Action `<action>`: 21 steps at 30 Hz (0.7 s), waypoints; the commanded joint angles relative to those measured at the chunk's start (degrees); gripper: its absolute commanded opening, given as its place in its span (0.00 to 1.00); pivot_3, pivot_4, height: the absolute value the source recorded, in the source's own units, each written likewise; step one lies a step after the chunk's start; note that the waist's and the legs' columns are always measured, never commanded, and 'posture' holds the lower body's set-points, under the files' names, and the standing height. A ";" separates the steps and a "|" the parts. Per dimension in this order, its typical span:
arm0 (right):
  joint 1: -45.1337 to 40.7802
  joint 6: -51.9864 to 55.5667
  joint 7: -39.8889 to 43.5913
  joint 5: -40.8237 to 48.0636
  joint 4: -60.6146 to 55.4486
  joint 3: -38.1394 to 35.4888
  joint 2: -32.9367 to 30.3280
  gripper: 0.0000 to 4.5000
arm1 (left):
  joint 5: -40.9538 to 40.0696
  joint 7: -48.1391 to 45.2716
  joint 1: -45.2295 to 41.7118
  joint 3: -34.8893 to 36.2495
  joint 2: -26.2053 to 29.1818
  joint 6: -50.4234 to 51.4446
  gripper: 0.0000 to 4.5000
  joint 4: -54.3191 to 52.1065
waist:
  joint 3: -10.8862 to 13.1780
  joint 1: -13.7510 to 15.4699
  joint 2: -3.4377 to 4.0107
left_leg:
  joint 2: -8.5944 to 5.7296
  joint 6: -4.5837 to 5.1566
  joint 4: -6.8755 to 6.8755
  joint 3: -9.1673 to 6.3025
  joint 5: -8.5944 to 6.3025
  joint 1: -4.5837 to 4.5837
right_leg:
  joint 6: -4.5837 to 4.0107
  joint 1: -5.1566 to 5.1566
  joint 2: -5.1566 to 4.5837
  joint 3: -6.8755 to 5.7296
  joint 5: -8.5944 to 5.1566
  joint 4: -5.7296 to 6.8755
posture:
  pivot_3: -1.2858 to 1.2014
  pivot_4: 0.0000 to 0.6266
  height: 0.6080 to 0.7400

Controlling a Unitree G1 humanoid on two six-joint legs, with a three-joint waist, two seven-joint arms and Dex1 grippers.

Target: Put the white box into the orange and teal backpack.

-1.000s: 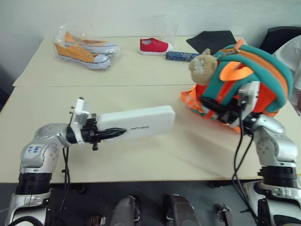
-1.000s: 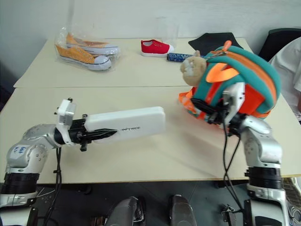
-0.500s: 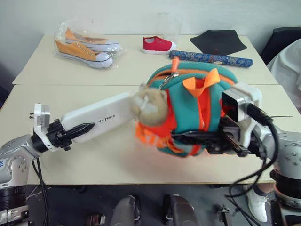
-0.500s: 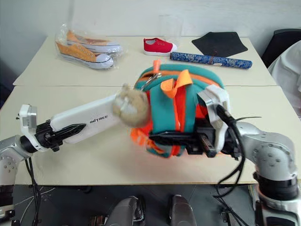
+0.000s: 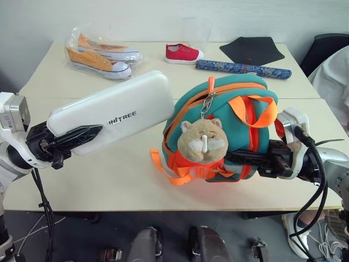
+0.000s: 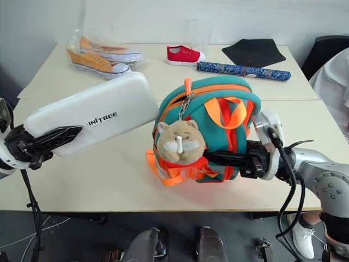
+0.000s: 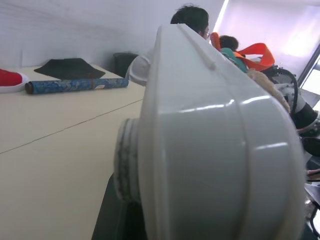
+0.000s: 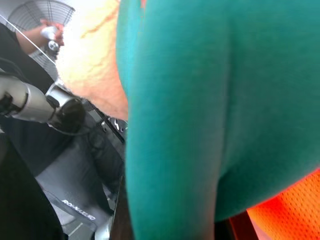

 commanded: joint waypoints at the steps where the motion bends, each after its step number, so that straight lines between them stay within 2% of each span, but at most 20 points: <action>1: -0.82 -1.20 0.90 -0.53 -0.46 -0.64 0.65 0.00 | -2.63 -1.19 -3.80 -2.19 1.73 0.30 0.27 -2.64 | 0.00 0.42 0.00 | 0.00 -0.01 0.02 -0.01 0.02 0.00 | 0.00 0.00 0.00 0.01 0.00 0.03 | 0.52 0.24 1.00; 8: -0.59 -1.14 0.52 -1.77 -0.89 -0.58 1.64 0.00 | 3.07 -6.87 -5.52 -8.19 4.44 -2.53 0.27 -0.54 | 0.02 1.18 0.04 | -0.01 -0.05 -0.11 0.03 0.02 0.00 | -0.03 -0.10 0.00 0.03 -0.01 0.01 | 0.52 0.24 1.00; 13: -0.20 -0.74 0.15 -1.52 -1.51 -1.13 1.79 0.00 | 22.25 -5.41 -11.21 -20.68 3.32 -15.41 0.27 3.62 | 0.02 1.59 0.03 | -0.02 -0.04 -0.09 0.04 0.01 -0.01 | -0.03 -0.08 0.01 0.01 -0.02 -0.01 | 0.52 0.24 1.00; 16: 0.13 -0.18 0.27 -0.65 -2.21 -1.60 1.34 0.00 | 24.80 0.05 -17.13 -25.63 -0.71 -12.96 0.27 4.65 | 0.02 2.10 0.03 | -0.03 0.02 -0.04 0.04 0.02 -0.02 | 0.02 -0.04 0.00 0.02 0.01 -0.04 | 0.52 0.24 1.00; 21: 0.79 0.77 -0.41 1.26 -3.78 -1.76 1.20 0.00 | 26.92 1.20 -28.34 -37.86 -10.11 -8.29 0.27 3.67 | 0.02 3.02 0.03 | -0.03 0.15 0.01 0.03 0.03 -0.03 | 0.07 0.00 -0.01 0.02 0.04 -0.03 | 0.52 0.24 1.00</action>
